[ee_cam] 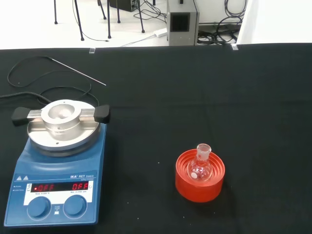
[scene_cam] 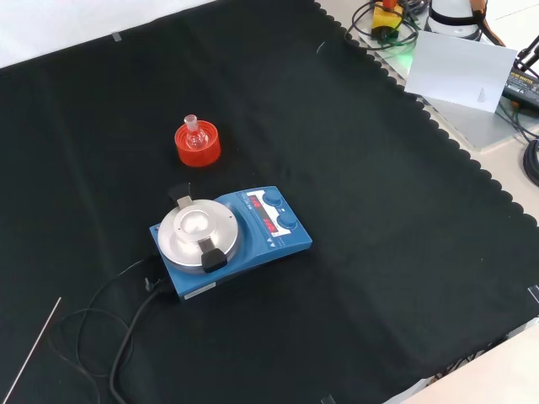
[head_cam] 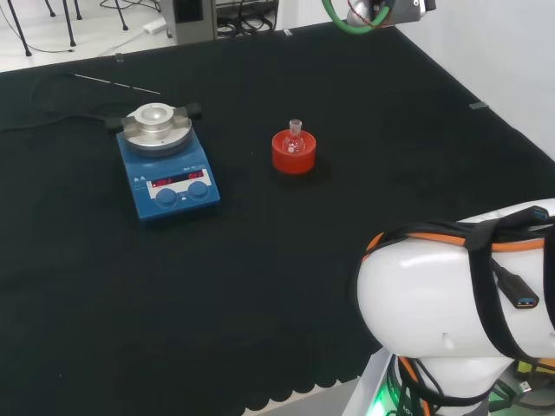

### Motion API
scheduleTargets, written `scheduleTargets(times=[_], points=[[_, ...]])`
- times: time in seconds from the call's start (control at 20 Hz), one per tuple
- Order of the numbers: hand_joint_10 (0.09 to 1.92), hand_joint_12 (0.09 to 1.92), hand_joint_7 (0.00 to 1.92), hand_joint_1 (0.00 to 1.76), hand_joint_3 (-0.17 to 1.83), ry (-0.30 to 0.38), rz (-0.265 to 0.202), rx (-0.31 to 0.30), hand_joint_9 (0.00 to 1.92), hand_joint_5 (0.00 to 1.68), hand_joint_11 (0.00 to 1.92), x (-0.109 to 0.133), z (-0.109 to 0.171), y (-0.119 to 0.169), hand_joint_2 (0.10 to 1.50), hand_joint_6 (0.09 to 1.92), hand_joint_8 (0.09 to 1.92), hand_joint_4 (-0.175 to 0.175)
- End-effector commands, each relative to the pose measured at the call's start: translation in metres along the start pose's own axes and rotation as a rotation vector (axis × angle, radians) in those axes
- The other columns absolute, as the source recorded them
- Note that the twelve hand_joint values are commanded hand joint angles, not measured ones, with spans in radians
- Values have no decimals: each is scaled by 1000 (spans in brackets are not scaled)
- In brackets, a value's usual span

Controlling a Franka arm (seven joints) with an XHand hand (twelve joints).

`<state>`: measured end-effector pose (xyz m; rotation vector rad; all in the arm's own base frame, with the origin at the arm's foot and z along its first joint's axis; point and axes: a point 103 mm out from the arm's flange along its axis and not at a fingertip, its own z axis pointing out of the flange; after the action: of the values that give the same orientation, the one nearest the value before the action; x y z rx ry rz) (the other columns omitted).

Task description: Pick up the round-bottom flask.

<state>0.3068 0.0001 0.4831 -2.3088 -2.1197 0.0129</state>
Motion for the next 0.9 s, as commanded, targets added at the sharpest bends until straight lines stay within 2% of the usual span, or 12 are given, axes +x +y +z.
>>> scheduleTargets(times=[0.05, 0.15, 0.25, 0.65, 0.75, 0.8, 0.9], points=[[615, 999, 73, 33, 576, -9, 1, -12, 160, 173, 0, -1, 0, 0, 1181, 291, 543, -12], [585, 984, 91, 8, 397, -10, 3, -10, 167, 228, 0, -2, 0, 0, 1279, 150, 495, -9], [572, 978, 100, 1, 324, -14, 4, -8, 172, 253, 0, -2, 0, 1, 1317, 90, 473, -8], [565, 972, 99, 36, 273, -7, 27, 13, 172, 254, 0, -9, 7, 10, 1310, 87, 458, -8], [564, 970, 99, 70, 258, 3, 35, 13, 171, 251, 0, -12, 11, 12, 1295, 87, 455, -8], [565, 970, 100, 97, 251, 41, 58, 31, 172, 250, 0, -21, 15, 15, 1284, 87, 454, -8], [568, 971, 103, 164, 236, 41, 55, 33, 176, 249, 0, -20, 23, 20, 1258, 87, 454, -7]])
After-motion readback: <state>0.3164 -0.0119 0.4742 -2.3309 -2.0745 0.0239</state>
